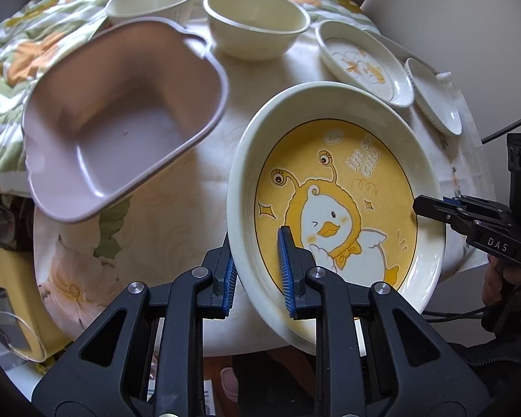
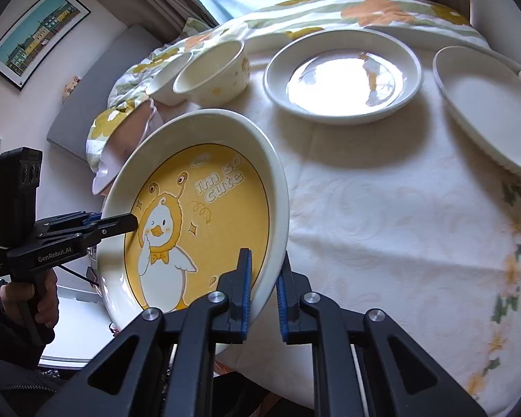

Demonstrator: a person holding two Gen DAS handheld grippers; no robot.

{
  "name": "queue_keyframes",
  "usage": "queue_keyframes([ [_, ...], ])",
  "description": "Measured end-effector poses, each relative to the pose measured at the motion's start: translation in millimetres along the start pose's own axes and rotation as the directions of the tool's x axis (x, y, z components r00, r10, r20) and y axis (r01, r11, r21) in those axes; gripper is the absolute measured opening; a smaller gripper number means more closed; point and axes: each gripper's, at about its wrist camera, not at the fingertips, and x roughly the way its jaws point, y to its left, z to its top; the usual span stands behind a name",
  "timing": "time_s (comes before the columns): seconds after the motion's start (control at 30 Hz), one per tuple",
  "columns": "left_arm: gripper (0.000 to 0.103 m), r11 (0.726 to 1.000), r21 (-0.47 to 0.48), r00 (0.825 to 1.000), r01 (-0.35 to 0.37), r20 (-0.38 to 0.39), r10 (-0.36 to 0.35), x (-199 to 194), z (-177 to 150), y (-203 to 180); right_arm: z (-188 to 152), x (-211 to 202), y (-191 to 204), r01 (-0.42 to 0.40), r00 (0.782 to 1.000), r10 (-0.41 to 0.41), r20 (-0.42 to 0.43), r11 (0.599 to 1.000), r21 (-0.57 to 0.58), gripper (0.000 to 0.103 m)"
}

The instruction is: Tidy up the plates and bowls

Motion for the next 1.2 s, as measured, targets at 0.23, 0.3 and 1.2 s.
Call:
queue_keyframes([
  [0.23,0.018,1.000,0.003,1.000,0.002,-0.008,-0.002,16.9,-9.5,26.4,-4.2,23.4,12.5,0.014,1.000,-0.014,-0.005,1.000,0.007,0.012],
  [0.3,0.018,1.000,0.007,1.000,-0.003,0.001,0.003,18.2,-8.0,27.3,-4.0,26.4,15.4,0.015,1.000,-0.015,0.005,1.000,0.005,0.012],
  [1.2,0.083,0.993,0.048,0.994,-0.111,0.012,0.111,24.4,-9.2,8.7,2.4,35.3,22.9,0.014,1.000,-0.014,0.002,1.000,0.016,0.047],
])
